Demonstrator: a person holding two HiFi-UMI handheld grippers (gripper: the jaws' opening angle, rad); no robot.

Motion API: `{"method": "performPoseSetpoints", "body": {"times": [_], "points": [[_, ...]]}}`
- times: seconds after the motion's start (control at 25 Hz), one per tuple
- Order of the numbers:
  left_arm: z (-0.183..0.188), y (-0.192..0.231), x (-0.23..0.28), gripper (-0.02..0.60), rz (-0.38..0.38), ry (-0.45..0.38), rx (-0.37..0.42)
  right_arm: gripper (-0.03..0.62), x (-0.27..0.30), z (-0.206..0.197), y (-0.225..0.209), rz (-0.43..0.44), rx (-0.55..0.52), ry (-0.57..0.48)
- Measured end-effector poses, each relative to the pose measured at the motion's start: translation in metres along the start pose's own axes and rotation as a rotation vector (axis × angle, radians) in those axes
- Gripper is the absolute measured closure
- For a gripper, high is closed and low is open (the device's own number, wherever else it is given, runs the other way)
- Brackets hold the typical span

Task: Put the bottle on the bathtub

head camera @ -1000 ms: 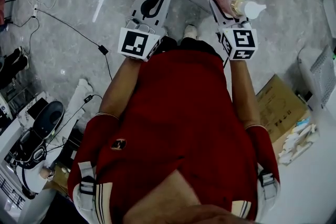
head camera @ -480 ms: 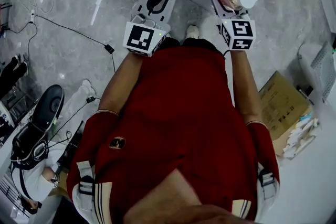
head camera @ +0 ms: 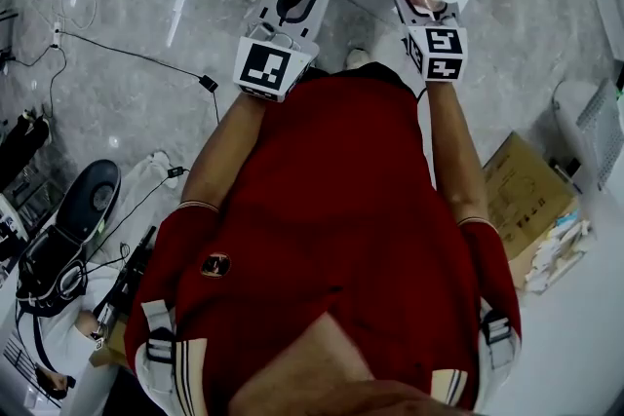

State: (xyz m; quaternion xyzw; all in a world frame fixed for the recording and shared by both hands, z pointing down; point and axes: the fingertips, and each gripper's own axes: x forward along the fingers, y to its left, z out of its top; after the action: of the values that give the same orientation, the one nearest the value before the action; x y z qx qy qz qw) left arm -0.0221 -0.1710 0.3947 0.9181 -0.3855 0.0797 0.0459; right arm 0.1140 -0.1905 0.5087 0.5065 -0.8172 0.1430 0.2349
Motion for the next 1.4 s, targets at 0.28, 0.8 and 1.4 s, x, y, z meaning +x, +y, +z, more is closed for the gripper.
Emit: {"method": "performPoseSetpoints", "body": {"times": [0.28, 0.8, 1.4], "points": [[-0.012, 0.008, 0.009, 0.574, -0.011, 0.025, 0.013, 0.372, 0.026, -0.022, -0.005, 0.007, -0.003, 0.041], [-0.02, 0.017, 0.017, 0.574, -0.009, 0.043, 0.046, 0.372, 0.061, -0.059, -0.014, 0.023, -0.019, 0.1], [-0.037, 0.03, 0.016, 0.574, -0.004, 0.061, 0.059, 0.37, 0.083, -0.083, -0.019, 0.011, 0.007, 0.097]]}}
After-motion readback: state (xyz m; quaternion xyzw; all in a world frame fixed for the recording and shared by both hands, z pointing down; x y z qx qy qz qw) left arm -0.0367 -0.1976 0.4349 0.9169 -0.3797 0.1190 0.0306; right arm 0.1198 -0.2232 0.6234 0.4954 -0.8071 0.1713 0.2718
